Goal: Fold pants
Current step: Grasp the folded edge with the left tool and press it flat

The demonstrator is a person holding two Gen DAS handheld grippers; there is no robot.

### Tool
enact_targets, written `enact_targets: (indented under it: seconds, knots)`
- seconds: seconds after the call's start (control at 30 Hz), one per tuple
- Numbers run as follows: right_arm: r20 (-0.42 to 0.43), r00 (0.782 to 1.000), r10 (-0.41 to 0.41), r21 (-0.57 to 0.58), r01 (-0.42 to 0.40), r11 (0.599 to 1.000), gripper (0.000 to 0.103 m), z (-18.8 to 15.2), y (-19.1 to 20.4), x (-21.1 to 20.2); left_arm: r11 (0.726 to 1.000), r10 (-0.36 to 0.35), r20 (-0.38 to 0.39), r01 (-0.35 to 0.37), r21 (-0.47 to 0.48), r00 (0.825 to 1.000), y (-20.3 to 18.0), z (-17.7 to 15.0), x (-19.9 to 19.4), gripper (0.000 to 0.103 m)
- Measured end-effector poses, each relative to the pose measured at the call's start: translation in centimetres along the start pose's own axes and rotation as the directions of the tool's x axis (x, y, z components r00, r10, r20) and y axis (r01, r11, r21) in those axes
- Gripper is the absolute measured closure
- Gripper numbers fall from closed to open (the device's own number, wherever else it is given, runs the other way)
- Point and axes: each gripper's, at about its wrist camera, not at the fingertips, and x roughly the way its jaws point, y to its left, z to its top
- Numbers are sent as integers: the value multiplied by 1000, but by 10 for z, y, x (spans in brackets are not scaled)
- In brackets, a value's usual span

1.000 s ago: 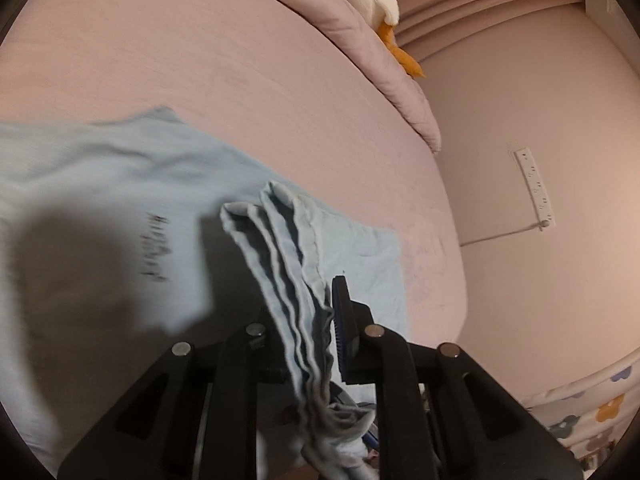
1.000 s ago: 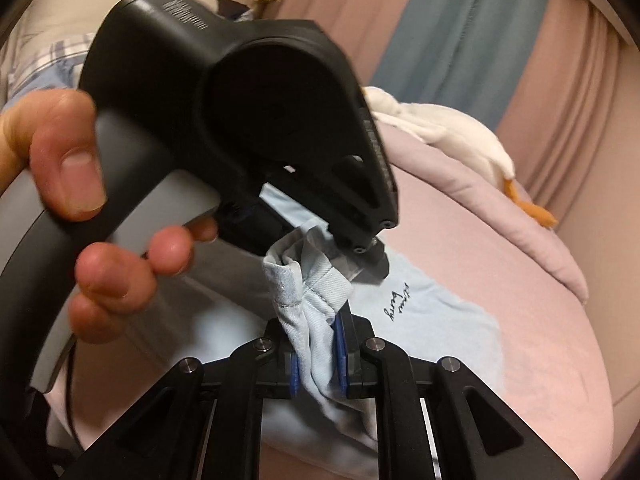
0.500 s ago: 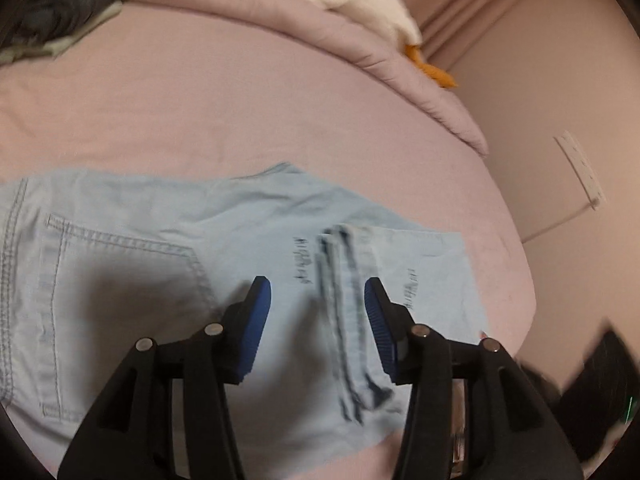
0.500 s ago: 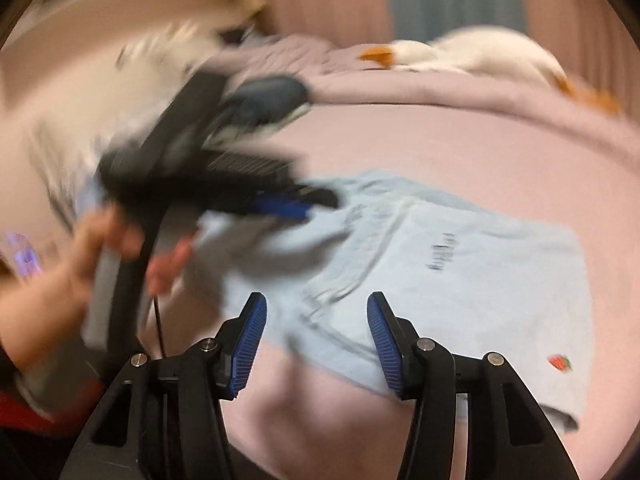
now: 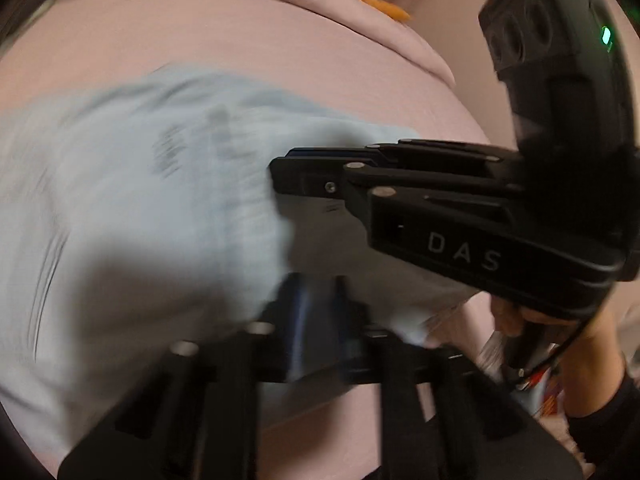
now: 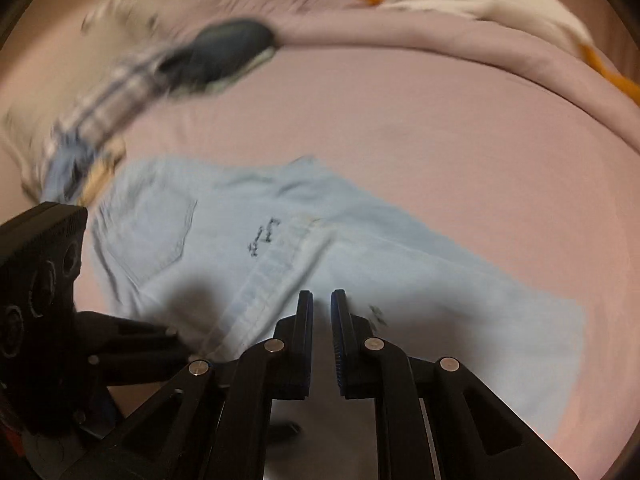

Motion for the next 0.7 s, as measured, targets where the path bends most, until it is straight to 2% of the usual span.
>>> enact_targets:
  seconds: [0.03, 0.13, 0.2, 0.37, 0.43, 0.6, 0.7]
  knots:
    - [-18, 1000, 6, -33, -7, 999, 90, 3, 9, 6, 999, -19, 7, 19, -38, 1000, 10, -4, -4, 99]
    - [-68, 995, -66, -117, 58, 991, 91, 10, 17, 28, 996, -41, 26, 43, -76, 999, 23, -12, -12, 100]
    - [-57, 998, -35, -86, 30, 996, 93, 14, 10, 27, 997, -34, 27, 36, -75, 999, 21, -10, -11, 100]
    - [18, 999, 42, 104, -44, 994, 93, 17, -22, 17, 999, -5, 28, 6, -49, 1000, 11, -6, -2, 100]
    - [-2, 1000, 24, 79, -24, 997, 93, 13, -19, 21, 997, -19, 24, 21, -72, 1000, 8, -3, 0, 100]
    - [57, 998, 25, 44, -28, 999, 93, 12, -4, -11, 998, -18, 22, 19, -54, 1000, 6, -4, -4, 100]
    - [8, 999, 47, 12, -47, 999, 93, 5, 2, -17, 997, -31, 20, 32, -69, 999, 9, -8, -8, 100]
